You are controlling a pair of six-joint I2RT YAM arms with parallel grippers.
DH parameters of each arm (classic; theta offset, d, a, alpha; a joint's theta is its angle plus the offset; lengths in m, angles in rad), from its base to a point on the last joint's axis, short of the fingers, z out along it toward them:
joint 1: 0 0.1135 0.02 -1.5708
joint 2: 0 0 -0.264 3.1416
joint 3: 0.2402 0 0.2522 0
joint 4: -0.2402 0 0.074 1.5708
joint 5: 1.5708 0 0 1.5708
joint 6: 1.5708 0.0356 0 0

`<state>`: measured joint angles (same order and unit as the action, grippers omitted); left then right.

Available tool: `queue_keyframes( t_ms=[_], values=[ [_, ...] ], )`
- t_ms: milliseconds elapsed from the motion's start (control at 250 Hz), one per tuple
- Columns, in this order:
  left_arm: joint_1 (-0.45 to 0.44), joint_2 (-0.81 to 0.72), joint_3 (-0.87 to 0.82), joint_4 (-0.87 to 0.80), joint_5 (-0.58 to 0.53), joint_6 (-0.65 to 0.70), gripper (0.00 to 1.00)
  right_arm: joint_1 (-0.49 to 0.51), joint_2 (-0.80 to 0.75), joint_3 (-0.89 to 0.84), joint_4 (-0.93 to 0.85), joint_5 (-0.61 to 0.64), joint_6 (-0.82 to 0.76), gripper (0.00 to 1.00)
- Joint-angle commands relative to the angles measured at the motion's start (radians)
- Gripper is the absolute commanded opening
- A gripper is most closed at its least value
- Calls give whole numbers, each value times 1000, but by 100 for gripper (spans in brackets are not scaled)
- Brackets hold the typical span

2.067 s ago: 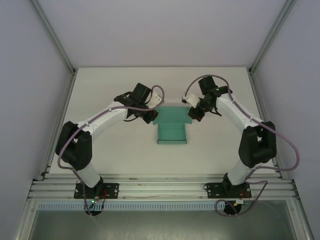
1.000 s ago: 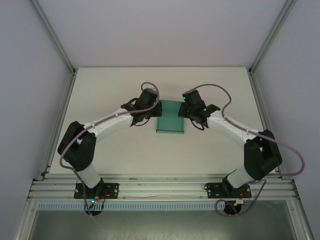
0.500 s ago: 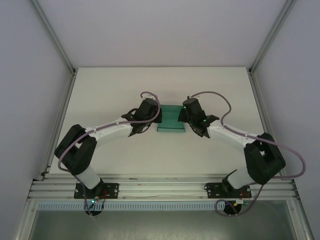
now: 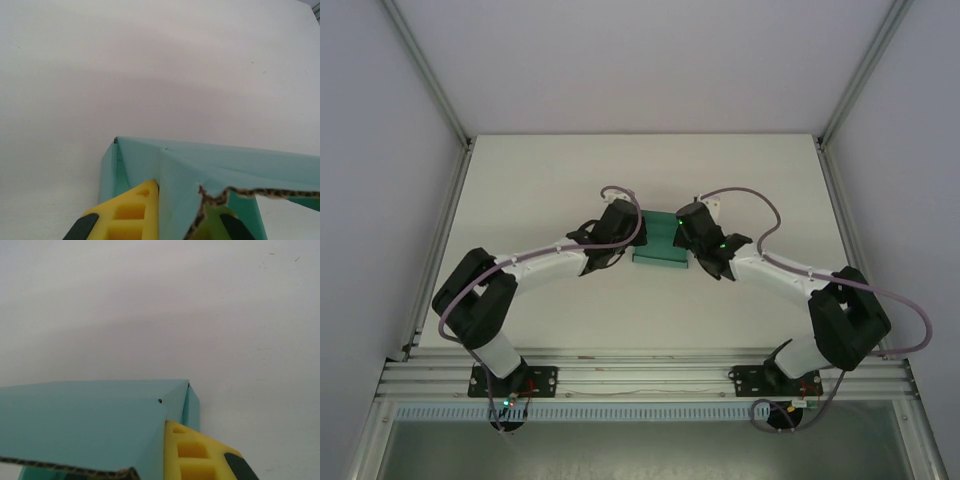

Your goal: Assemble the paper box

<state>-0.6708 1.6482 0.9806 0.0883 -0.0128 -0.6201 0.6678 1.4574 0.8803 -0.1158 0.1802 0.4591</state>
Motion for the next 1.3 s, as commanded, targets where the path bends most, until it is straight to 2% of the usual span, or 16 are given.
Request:
queue_keyframes(
  t_ms=[0, 140, 236, 376, 524, 588, 664, 847, 907, 995, 1091, 1143, 1295],
  values=[
    [-51, -16, -71, -90, 98, 37, 0, 38, 0, -53, 39, -66, -45, 0],
    [-60, -91, -181, -58, 96, 59, 0, 73, -36, -178, 140, -55, -198, 0],
    [-68, -133, -256, -1, 105, 59, 0, 91, -62, -244, 177, -43, -241, 0],
    [-80, -148, -303, 46, 106, 63, 0, 104, -105, -317, 250, -51, -236, 0],
    [-90, -139, -290, 18, 112, 56, 0, 109, -109, -325, 231, -35, -230, 0],
    [-91, -162, -294, 20, 112, 54, 12, 111, -115, -322, 223, -29, -227, 0],
    [-93, -205, -298, -3, 100, 53, 41, 112, -123, -322, 210, -13, -227, 0],
    [-93, -358, -300, -139, 80, 41, 81, 112, -149, -334, 191, 1, -225, 0],
    [-94, -425, -299, -196, 65, 30, 99, 113, -152, -337, 187, 1, -226, 0],
    [-93, -521, -281, -266, 45, 27, 100, 112, -151, -339, 182, 6, -225, 0],
    [-86, -573, -214, -377, -68, -13, 100, 112, -144, -341, 181, 10, -223, 0],
    [-64, -573, -166, -434, -92, -43, 100, 112, -143, -341, 179, 9, -224, 0],
    [36, -488, -77, -456, 22, -69, 100, 113, -147, -357, 194, 12, -231, 0]
  ],
)
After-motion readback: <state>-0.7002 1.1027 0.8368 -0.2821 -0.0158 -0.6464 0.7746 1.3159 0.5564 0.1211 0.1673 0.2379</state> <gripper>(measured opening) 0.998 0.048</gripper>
